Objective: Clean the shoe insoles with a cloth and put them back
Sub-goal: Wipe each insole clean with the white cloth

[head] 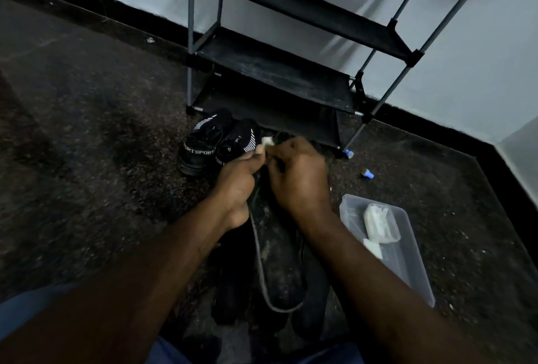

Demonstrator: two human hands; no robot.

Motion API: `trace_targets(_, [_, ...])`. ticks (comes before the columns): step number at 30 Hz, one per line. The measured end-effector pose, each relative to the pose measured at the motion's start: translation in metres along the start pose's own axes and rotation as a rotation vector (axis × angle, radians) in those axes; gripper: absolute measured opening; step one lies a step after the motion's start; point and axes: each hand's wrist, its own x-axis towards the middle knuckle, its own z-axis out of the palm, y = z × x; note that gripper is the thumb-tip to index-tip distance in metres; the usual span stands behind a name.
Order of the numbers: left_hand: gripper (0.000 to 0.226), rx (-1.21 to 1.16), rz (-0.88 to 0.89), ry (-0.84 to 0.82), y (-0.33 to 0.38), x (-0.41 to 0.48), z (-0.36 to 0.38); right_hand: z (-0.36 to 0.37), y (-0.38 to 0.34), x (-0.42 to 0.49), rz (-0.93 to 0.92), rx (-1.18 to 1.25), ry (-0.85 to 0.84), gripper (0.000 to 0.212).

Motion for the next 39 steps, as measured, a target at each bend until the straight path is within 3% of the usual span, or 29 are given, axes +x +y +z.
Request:
trace_targets(2, [0.034,0.002,-0.009,-0.008,0.000,0.001,-0.002,-0.001,0.003,-0.005,-0.061,0.003,-0.017,0.014])
trace_targets(6, [0.033,0.039,-0.016,-0.009,-0.005,-0.002,0.002,-0.003,0.022,0.001,0.110,-0.008,0.095,0.013])
trace_targets(11, [0.034,0.042,-0.007,0.013,-0.004,0.000,-0.003,0.001,0.012,-0.016,-0.098,-0.022,-0.013,0.013])
trace_targets(13, [0.034,0.071,0.013,0.027,-0.004,0.000,0.001,-0.003,0.027,-0.008,0.048,-0.016,0.068,0.015])
trace_targets(15, [0.035,0.059,0.035,0.043,-0.003,0.001,0.003,-0.005,0.042,-0.006,0.310,0.104,0.080,0.015])
trace_targets(18, [0.039,0.033,0.062,0.064,0.004,0.007,-0.005,-0.010,0.048,-0.016,0.743,0.669,0.079,0.009])
trace_targets(21, [0.039,0.049,0.066,0.103,0.006,0.010,-0.010,-0.018,0.042,-0.032,0.926,1.126,0.034,0.010])
trace_targets(25, [0.037,0.072,0.060,0.082,0.001,0.008,-0.006,-0.017,0.032,-0.043,0.932,1.250,-0.038,0.015])
trace_targets(34, [0.039,0.118,0.059,0.091,0.003,0.005,-0.009,-0.014,0.017,-0.054,0.832,1.143,-0.216,0.009])
trace_targets(39, [0.048,0.133,-0.028,0.030,0.005,0.002,-0.006,-0.005,0.017,-0.061,0.842,1.225,-0.091,0.015])
